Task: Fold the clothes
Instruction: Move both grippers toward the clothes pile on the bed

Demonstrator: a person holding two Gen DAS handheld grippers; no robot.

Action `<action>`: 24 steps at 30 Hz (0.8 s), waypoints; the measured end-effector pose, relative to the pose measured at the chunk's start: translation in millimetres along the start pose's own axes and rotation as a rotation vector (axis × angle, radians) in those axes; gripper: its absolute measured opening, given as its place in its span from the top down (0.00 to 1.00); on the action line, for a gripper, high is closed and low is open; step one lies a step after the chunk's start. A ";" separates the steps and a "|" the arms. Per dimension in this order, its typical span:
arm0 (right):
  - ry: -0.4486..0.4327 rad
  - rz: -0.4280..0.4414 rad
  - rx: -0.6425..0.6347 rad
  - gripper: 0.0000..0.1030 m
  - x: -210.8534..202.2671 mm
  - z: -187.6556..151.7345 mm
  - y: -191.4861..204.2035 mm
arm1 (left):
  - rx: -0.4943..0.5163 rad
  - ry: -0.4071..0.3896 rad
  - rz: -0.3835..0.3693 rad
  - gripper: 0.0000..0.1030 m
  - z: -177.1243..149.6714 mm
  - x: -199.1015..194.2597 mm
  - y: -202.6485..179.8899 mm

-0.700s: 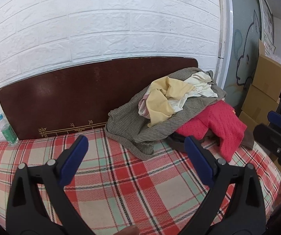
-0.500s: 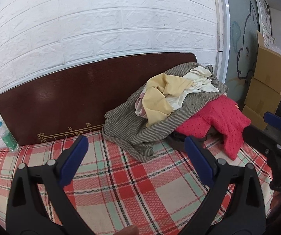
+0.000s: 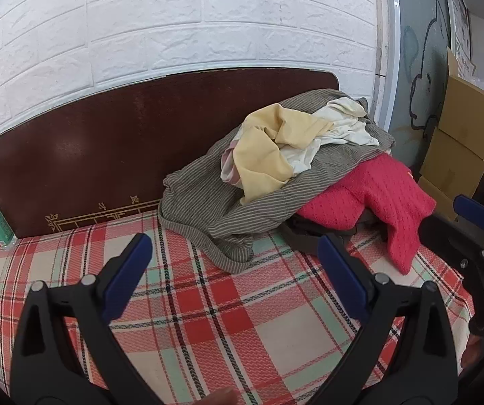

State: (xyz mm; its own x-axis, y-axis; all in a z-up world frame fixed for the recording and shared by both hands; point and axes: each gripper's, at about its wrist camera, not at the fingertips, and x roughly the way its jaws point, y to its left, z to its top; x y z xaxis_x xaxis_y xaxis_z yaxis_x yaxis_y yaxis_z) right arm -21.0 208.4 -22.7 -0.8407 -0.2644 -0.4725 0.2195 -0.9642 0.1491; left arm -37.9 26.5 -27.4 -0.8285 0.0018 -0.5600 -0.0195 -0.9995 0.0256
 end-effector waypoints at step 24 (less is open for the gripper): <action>0.012 -0.021 -0.014 0.00 6.7 -7.7 1.4 | -0.011 0.027 0.016 0.04 -7.1 12.1 -3.9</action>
State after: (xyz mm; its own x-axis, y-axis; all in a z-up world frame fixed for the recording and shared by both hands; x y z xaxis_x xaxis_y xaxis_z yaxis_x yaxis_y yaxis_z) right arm -22.5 205.2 -32.3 -0.8392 -0.2441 -0.4860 0.2088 -0.9697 0.1265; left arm -43.9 30.2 -40.1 -0.8130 -0.0147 -0.5821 -0.0005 -0.9997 0.0258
